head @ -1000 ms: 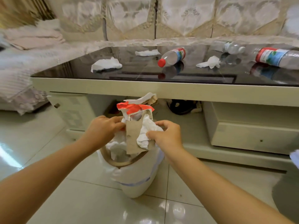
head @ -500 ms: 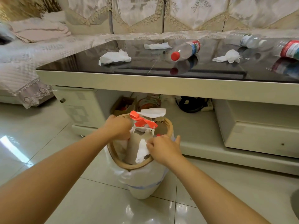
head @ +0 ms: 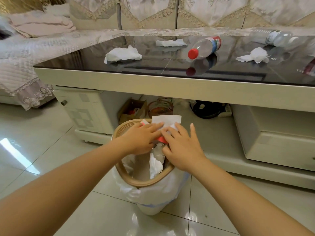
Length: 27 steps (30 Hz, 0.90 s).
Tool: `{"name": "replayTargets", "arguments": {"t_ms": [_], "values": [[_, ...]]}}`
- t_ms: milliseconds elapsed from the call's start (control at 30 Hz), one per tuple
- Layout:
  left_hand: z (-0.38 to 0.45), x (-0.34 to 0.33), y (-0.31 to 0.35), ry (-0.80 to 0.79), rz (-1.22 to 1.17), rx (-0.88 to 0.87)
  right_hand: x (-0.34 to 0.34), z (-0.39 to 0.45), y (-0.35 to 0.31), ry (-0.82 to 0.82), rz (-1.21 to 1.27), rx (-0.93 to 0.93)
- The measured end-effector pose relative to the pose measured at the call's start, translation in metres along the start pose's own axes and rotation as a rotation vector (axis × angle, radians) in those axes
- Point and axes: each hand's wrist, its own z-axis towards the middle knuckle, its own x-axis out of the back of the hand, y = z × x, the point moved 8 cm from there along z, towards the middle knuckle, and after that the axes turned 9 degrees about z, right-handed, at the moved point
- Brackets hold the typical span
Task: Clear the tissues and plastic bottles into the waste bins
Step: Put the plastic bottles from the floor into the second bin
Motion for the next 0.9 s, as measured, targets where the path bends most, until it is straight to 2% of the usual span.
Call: {"name": "replayTargets", "arguments": {"t_ms": [67, 133, 200, 300, 367, 467, 633, 733, 800, 900], "values": [[-0.007, -0.022, -0.001, -0.144, 0.041, -0.015, -0.017, 0.008, 0.000, -0.159, -0.021, -0.010], [-0.017, -0.052, -0.004, -0.388, 0.034, 0.011, -0.032, 0.012, 0.002, -0.317, -0.058, -0.054], [-0.027, -0.073, -0.006, -0.577, 0.049, 0.023, -0.040, 0.014, 0.002, -0.408, -0.124, -0.047], [-0.029, -0.078, -0.005, -0.667, 0.071, 0.017, -0.040, 0.014, -0.001, -0.432, -0.104, -0.012], [-0.021, -0.067, -0.001, -0.580, 0.083, 0.006, -0.031, 0.013, -0.005, -0.343, -0.017, 0.007], [-0.010, -0.022, 0.000, -0.225, 0.094, 0.060, -0.013, 0.003, -0.008, -0.184, 0.065, 0.034], [-0.019, 0.050, 0.013, 0.262, 0.022, 0.157, 0.023, -0.040, -0.005, 0.132, 0.005, 0.168], [-0.032, 0.085, 0.047, 0.525, -0.073, 0.103, 0.046, -0.088, 0.025, 0.290, 0.039, 0.103], [-0.034, 0.101, 0.081, 0.592, -0.093, 0.034, 0.051, -0.124, 0.047, 0.307, 0.029, 0.052], [-0.026, 0.110, 0.137, 0.552, -0.059, -0.064, 0.053, -0.174, 0.076, 0.275, -0.022, -0.023]]}}
